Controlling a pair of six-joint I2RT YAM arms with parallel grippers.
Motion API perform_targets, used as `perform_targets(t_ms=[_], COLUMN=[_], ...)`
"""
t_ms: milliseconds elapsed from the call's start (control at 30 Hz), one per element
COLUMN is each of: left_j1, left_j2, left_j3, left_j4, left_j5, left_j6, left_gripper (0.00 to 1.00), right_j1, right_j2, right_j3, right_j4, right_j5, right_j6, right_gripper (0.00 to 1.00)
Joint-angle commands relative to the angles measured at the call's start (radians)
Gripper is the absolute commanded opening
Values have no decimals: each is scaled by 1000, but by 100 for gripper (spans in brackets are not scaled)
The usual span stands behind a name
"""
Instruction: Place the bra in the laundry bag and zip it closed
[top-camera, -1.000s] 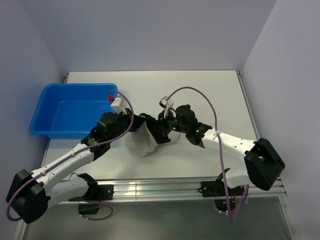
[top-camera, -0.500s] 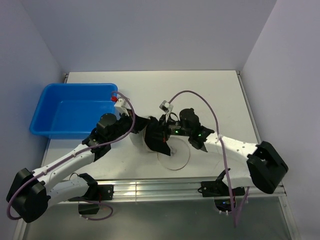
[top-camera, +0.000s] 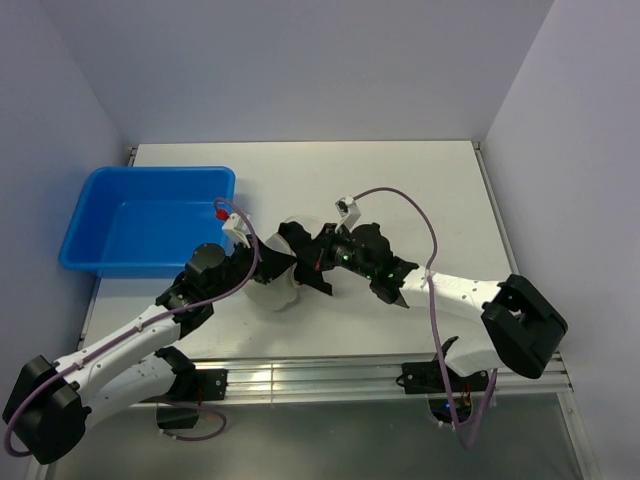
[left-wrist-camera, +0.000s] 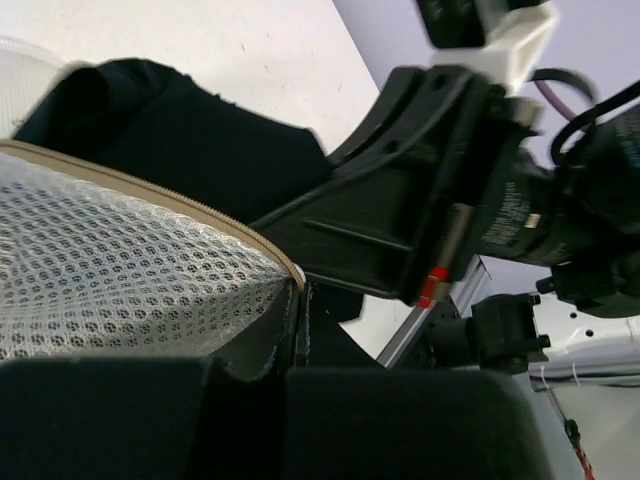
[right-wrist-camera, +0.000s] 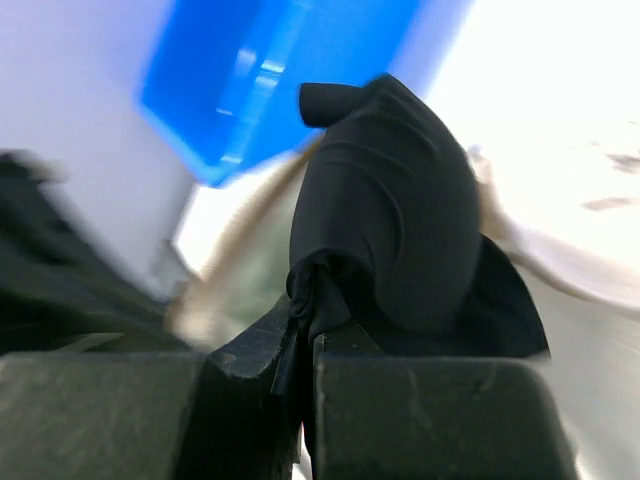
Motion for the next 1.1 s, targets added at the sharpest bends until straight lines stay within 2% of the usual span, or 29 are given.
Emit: perform_targets(t_ms=[0, 100, 233, 367, 400, 500, 533, 567, 600, 633, 667, 733, 767, 833, 900, 1033, 1067], left_j1=[-6, -8, -6, -8, -10, -11, -11, -11, -13, -11, -11, -11, -10, -10, -8, -6, -8], left_j2=[14, 25, 65, 161, 180, 200, 151, 114, 76, -3, -39, -122, -142, -176, -187, -167, -149], left_j3=[11, 39, 74, 114, 116, 82, 55, 32, 9, -17, -22, -19, -18, -8, 5, 44, 66], left_j4=[64, 114, 182, 297, 358, 372, 340, 304, 255, 139, 72, -60, -177, -270, -373, -441, -480], left_j5=[64, 81, 96, 187, 225, 256, 232, 195, 105, 63, 25, -82, -117, -187, -261, -312, -371], left_j6=[-10, 16, 41, 30, 7, -17, -16, -2, 7, 22, 47, 61, 55, 44, 30, 44, 49], left_gripper=[0, 0, 0, 0, 0, 0, 4, 12, 23, 35, 50, 61, 71, 77, 77, 70, 67], right_j1=[32, 30, 25, 19, 19, 19, 12, 10, 7, 9, 7, 9, 12, 19, 22, 38, 44], right_j2=[-45, -52, -164, -293, -331, -394, -398, -391, -363, -341, -316, -237, -215, -168, -142, -106, -102], right_j3=[32, 21, -45, -111, -116, -122, -111, -102, -91, -82, -53, -19, -13, -1, -1, 27, 30], right_j4=[141, 142, 90, -95, -117, -204, -232, -241, -247, -249, -247, -218, -204, -192, -175, -161, -167], right_j5=[13, -30, -113, -182, -242, -273, -276, -278, -279, -300, -320, -360, -383, -387, -353, -365, -362], right_j6=[72, 84, 25, -79, -100, -150, -163, -182, -189, -193, -202, -195, -192, -192, -187, -189, -198], right_gripper=[0, 0, 0, 0, 0, 0, 0, 0, 0, 0, 0, 0, 0, 0, 0, 0, 0])
